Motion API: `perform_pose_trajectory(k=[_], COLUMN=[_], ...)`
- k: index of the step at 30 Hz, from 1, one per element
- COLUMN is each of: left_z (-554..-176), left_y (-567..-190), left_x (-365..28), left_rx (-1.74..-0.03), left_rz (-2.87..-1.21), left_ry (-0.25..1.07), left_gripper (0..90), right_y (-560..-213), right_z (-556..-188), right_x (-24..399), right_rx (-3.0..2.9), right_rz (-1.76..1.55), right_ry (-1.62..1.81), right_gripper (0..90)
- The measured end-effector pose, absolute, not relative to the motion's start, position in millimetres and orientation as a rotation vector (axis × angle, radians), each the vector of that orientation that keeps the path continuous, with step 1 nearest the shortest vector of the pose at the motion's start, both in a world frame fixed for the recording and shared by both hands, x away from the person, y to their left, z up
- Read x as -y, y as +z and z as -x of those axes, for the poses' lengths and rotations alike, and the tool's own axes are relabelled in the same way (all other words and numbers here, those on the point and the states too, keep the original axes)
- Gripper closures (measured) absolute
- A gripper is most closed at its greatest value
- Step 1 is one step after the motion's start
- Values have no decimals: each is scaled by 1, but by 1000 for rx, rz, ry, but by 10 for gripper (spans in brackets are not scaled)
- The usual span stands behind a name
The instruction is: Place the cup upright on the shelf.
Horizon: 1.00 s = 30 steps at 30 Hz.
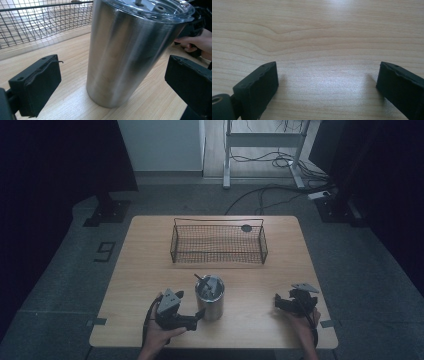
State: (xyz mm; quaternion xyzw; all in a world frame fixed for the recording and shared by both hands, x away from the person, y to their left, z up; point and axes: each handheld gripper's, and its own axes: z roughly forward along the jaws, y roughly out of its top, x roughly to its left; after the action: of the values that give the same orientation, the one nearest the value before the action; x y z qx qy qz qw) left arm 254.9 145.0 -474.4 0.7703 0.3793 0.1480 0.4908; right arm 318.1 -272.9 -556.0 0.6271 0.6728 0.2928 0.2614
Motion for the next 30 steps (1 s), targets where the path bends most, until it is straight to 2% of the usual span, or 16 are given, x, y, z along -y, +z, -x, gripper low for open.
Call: perform_pose_trajectory(k=[30], left_z=[-284], left_y=[-474], left_x=[-92], left_rx=[-921], left_rz=[-1915], left_ry=[368], left_gripper=[0], right_y=[-556], right_z=[-318], right_x=[273], right_rx=[-1817], right_rz=[-1701], right_ry=[792], right_gripper=[38])
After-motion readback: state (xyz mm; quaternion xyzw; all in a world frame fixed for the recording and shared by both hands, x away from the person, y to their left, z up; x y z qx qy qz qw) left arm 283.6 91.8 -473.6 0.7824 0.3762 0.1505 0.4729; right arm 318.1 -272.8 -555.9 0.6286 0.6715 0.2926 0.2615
